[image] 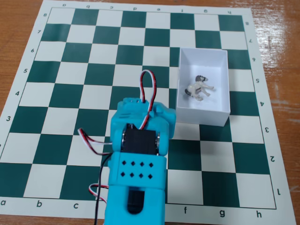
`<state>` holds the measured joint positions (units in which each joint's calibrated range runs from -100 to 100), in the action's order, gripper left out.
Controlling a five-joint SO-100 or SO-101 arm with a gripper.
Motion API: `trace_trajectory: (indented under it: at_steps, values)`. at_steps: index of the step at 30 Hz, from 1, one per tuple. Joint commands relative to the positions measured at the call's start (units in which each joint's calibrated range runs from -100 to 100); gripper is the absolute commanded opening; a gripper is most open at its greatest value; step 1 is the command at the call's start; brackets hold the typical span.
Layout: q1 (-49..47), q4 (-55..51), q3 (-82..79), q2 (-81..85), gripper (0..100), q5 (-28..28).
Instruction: Grab the toy horse and put it in the box.
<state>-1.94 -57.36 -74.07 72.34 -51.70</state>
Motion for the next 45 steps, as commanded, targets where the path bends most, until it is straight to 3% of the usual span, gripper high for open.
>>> trace_trajectory:
  at_steps: [1, 13, 19, 45]
  values:
    - [-1.1, -2.9, -5.0, 7.0, 29, 0.0]
    - [-1.6, -16.1, -19.6, 22.9, 29, -0.1]
    - [-1.1, -17.3, -25.7, 27.1, 29, -0.2]
    - [0.5, -19.3, -25.9, 27.2, 29, 0.3]
